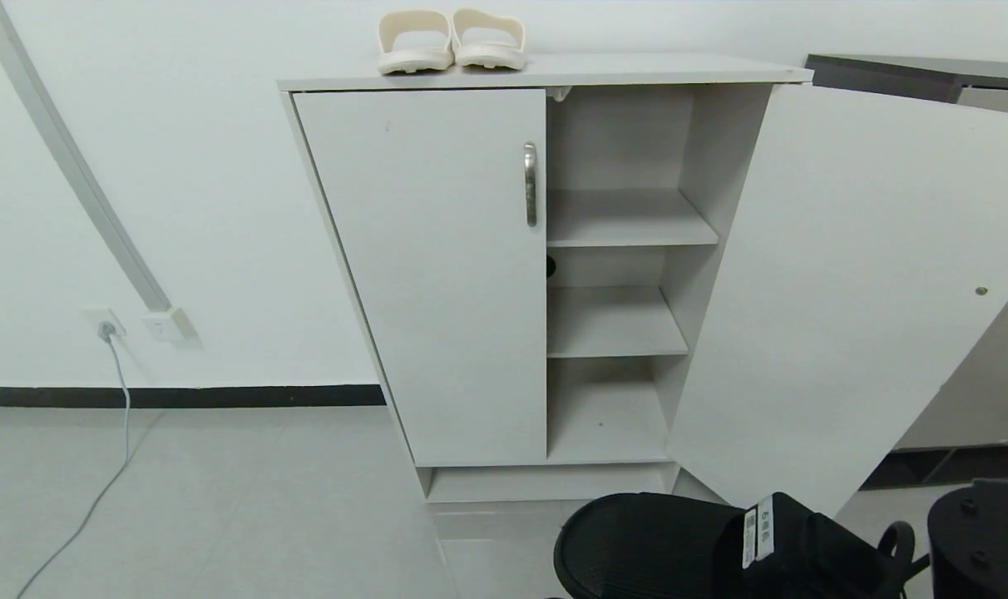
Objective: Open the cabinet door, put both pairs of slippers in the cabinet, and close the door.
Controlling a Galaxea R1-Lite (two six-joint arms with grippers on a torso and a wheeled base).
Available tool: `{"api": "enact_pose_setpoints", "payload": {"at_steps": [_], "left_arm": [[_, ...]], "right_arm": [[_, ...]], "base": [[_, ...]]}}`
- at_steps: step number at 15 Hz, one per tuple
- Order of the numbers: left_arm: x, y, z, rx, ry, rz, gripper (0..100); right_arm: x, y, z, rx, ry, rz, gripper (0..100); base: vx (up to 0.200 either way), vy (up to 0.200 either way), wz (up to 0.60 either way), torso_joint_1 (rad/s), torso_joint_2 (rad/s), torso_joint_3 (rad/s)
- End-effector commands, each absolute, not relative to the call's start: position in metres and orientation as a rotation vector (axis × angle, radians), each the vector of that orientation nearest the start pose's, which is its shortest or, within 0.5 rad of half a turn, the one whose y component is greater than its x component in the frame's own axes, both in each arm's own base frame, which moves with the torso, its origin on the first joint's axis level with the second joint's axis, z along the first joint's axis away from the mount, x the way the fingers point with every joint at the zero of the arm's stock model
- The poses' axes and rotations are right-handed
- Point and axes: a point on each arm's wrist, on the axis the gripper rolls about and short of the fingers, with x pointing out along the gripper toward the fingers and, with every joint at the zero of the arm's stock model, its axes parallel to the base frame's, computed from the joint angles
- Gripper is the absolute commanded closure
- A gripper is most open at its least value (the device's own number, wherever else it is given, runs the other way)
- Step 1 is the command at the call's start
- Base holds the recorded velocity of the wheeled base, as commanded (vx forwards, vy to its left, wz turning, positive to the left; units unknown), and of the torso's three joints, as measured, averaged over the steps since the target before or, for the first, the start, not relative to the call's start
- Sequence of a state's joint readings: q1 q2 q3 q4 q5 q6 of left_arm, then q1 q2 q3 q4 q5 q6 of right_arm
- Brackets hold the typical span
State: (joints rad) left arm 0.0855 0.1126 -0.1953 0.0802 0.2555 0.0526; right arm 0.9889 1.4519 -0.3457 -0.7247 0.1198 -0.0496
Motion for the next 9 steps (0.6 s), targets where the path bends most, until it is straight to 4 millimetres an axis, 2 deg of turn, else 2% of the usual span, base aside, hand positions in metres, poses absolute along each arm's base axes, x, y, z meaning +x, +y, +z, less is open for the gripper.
{"api": "enact_pose_setpoints", "payload": {"at_steps": [1, 2, 3, 4, 6, 7, 9], "left_arm": [[-0.016, 0.001, 0.087, 0.062, -0.005, 0.22, 100], [-0.016, -0.001, 0.081, 0.044, 0.053, 0.111, 100], [-0.016, -0.002, 0.077, 0.037, 0.097, 0.09, 100], [-0.016, -0.002, 0.077, 0.04, 0.094, 0.041, 100], [-0.019, -0.001, 0.076, 0.04, 0.061, -0.035, 100], [-0.02, -0.001, 0.076, 0.038, 0.037, -0.057, 100], [-0.021, -0.001, 0.075, 0.042, 0.03, -0.053, 100]], "right_arm": [[0.111, 0.173, 0.138, -0.212, 0.337, 1.103, 100], [0.111, 0.173, 0.137, -0.213, 0.338, 1.103, 100], [0.111, 0.173, 0.137, -0.213, 0.339, 1.1, 100], [0.113, 0.175, 0.137, -0.213, 0.34, 1.092, 100], [0.129, 0.182, 0.14, -0.205, 0.334, 1.008, 100], [0.147, 0.192, 0.139, -0.2, 0.343, 0.859, 100], [0.168, 0.214, 0.14, -0.097, 0.359, 0.663, 100]], "base": [[0.0, 0.0, 0.0, 0.0, 0.0, 0.0], [0.0, 0.0, 0.0, 0.0, 0.0, 0.0], [0.0, 0.0, 0.0, 0.0, 0.0, 0.0], [0.0, 0.0, 0.0, 0.0, 0.0, 0.0], [0.0, 0.0, 0.0, 0.0, 0.0, 0.0], [0.0, 0.0, 0.0, 0.0, 0.0, 0.0], [0.0, 0.0, 0.0, 0.0, 0.0, 0.0]]}}
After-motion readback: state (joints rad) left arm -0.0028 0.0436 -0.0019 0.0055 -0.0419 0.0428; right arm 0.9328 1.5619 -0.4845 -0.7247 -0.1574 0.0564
